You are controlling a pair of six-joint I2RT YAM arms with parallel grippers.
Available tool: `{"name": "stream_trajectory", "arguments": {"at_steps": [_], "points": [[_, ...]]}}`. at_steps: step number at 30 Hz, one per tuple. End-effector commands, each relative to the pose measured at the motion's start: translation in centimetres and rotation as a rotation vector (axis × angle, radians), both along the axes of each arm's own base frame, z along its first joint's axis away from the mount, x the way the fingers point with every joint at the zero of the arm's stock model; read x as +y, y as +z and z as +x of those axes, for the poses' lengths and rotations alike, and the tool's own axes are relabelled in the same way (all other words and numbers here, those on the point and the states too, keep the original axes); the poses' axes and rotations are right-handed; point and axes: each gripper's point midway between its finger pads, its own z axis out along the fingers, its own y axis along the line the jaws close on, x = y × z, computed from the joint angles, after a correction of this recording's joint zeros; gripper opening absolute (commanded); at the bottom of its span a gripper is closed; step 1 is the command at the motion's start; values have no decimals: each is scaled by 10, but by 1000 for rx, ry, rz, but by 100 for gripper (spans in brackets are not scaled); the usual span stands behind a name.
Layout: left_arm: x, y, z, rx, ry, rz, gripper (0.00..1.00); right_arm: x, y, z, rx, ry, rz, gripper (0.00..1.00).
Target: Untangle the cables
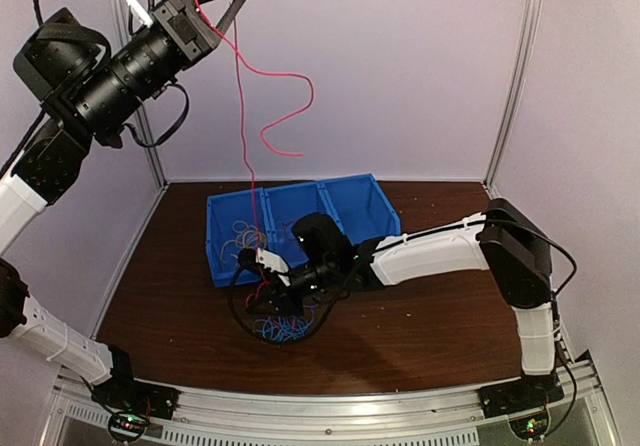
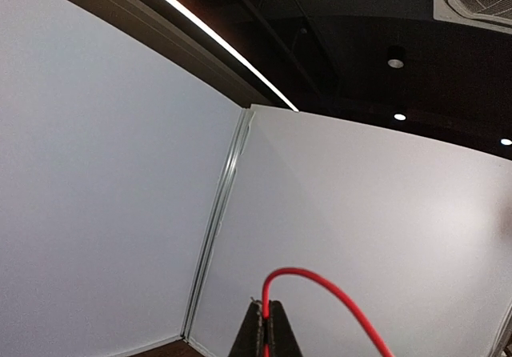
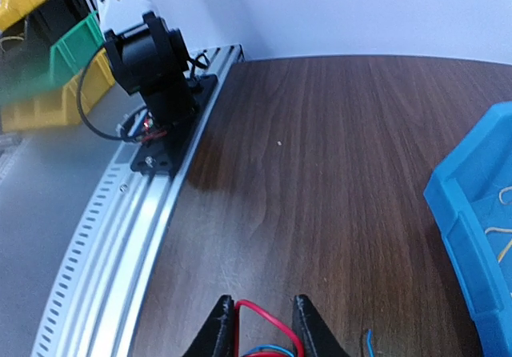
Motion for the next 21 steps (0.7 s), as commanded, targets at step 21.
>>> {"name": "stream_trajectory", "arguments": {"at_steps": [21], "points": [[150,128,-63,-260,186,-274,0,-224,-99,125,55,-522,-422,48]]}}
